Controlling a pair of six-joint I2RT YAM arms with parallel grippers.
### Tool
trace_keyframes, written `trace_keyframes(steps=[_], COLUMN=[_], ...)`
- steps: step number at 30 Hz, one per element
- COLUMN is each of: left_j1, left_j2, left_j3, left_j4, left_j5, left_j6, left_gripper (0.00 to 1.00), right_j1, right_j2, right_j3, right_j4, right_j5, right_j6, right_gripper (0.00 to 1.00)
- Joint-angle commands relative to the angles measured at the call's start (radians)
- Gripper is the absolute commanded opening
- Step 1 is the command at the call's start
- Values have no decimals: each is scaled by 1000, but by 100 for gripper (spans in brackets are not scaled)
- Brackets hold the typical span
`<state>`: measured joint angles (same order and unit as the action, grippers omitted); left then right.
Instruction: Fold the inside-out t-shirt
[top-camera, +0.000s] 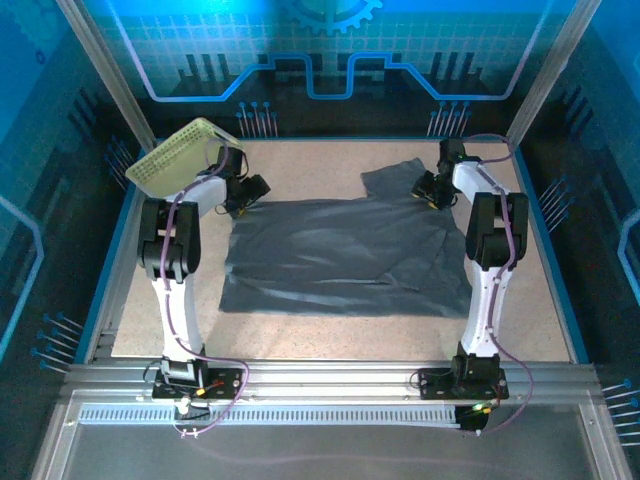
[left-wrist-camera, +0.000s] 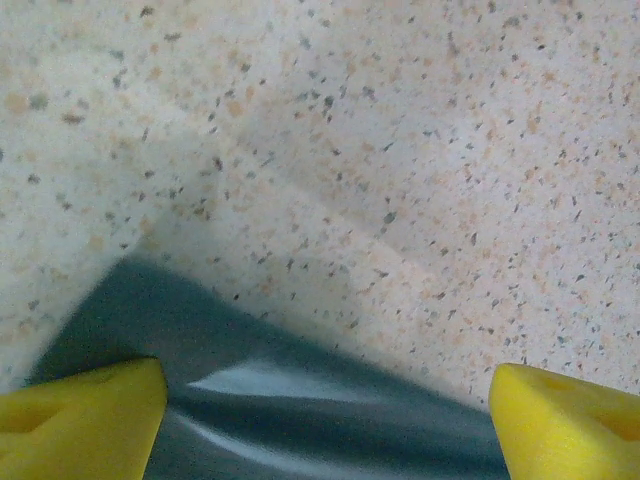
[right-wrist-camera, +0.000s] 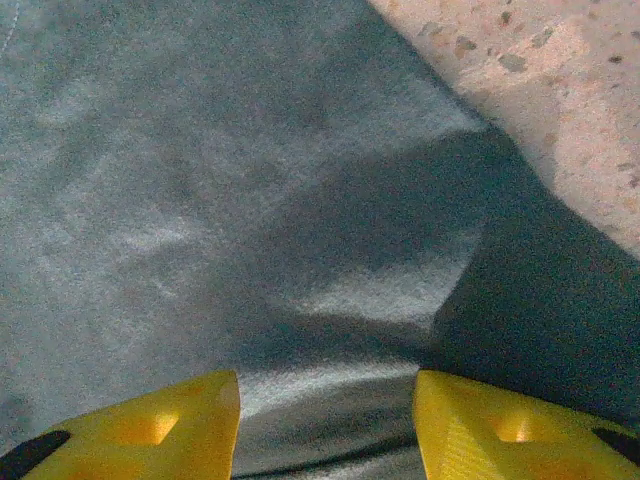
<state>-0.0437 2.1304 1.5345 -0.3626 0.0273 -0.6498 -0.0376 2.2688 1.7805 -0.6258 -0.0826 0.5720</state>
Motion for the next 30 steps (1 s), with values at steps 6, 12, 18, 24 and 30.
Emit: trace_keyframes(steps=[6,12,18,24,30], left_j1=[16,16,9,-8,-8], left_j2=[-10,29,111,167,196], left_j3=[117,182,253,309,331], left_j4=[-130,-213,-250,-297,-311], left_j5=[-47,-157,-162,-156,-162], left_j6=[94,122,126,116,116], left_gripper=[86,86,78,72,59], right_j1=[25,32,35,35,34], right_j2=[-21,84,163,207,264], right_j3=[128,303,421,481,558], right_j4=[-22,-86,-117,-129,-147], right_j5=[59,110,107,104,97], right_j6=[-149,-203,-219,-220,-220], right_gripper=[54,57,57,58,60])
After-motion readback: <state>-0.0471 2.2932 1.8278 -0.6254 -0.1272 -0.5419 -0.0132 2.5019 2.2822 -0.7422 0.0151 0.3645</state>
